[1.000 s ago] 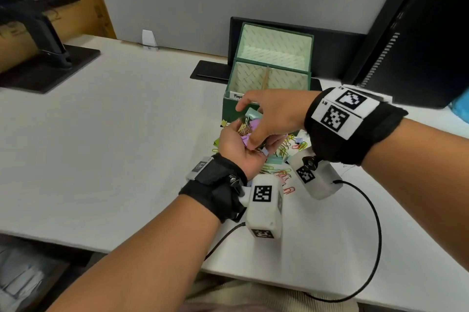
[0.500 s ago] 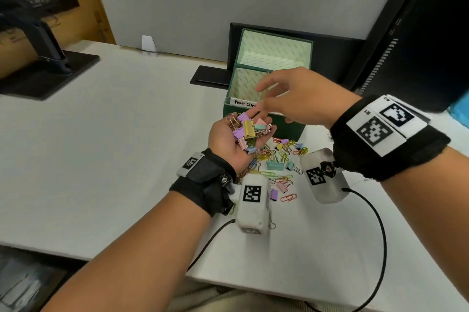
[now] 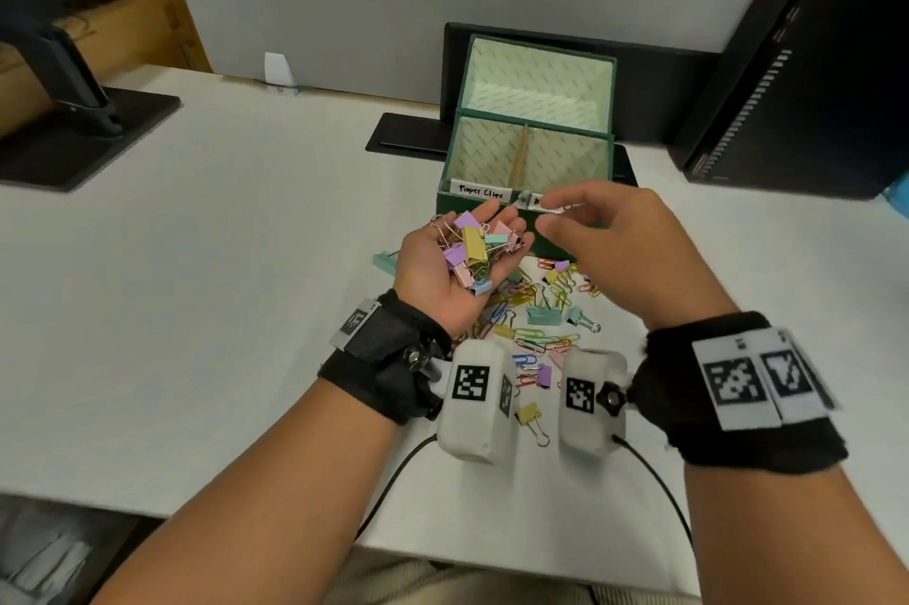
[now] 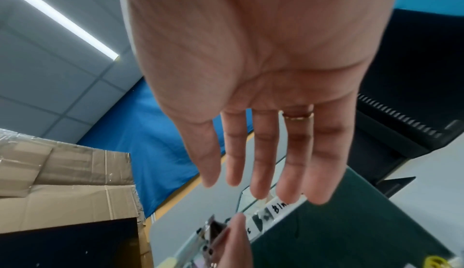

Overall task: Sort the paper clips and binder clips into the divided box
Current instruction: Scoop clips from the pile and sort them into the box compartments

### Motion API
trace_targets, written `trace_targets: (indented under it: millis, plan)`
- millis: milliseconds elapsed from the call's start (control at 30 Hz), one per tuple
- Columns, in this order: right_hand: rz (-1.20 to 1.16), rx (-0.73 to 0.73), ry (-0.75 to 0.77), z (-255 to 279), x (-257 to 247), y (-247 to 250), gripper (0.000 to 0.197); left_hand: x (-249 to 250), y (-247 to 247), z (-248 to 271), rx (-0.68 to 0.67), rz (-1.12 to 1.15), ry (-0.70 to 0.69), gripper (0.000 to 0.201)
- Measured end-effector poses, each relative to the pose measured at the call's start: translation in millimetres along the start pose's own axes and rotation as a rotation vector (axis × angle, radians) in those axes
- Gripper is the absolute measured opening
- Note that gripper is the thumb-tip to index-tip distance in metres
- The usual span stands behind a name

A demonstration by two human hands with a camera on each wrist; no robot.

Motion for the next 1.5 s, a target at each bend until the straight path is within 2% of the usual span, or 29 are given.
trace_targets:
  millis: [133,300,367,533,667,833,967,1033,1133,1267,1400,1500]
  plan:
    - [0.057,-0.047,0.038,5,0,-14,0.012,-2,2,3,0.039,-0.012,0.014,0.042]
    - [0.193,-0.099,0.054,1,-4,-21,0.032,-5,0,8,0.037,-0.003,0.022,0.040]
    - [0.212,-0.104,0.062,2,-5,-26,0.034,-7,-1,10,0.028,-0.012,0.029,0.041]
    - [0.178,-0.002,0.069,3,-2,-29,0.023,-10,-2,12,0.025,-0.004,0.029,0.043]
    - [0.121,0.073,0.055,4,1,-28,0.023,-11,1,11,0.071,-0.002,0.035,0.044]
    - [0.059,0.181,0.087,5,-3,-22,0.022,-10,1,9,0.068,0.010,0.034,0.040]
    - [0.015,0.205,0.095,6,-3,-21,0.021,-10,1,10,0.082,0.019,0.045,0.044]
    - [0.008,0.190,0.104,7,-4,-24,0.018,-11,-3,13,0.072,-0.035,0.039,0.054]
    - [0.043,0.114,0.096,6,-5,-30,0.015,-15,-12,18,-0.043,-0.086,0.062,0.069]
    - [0.047,0.115,0.089,6,-4,-32,0.011,-12,-1,14,0.003,-0.114,0.082,0.061]
    - [0.038,0.252,0.118,11,-9,-21,0.015,-12,2,10,0.050,-0.101,0.040,0.060]
    - [-0.039,0.317,0.115,13,-11,-14,0.019,-11,6,8,0.078,-0.060,0.035,0.049]
Point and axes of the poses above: each hand's wrist, its own z-axis away from the middle knuckle, its own y-axis out of the back of the hand, x = y × z, the point moved 5 cm from there along -z, towards the middle knuckle, and after that the axes turned 7 degrees about -x, right-handed, at the moved point
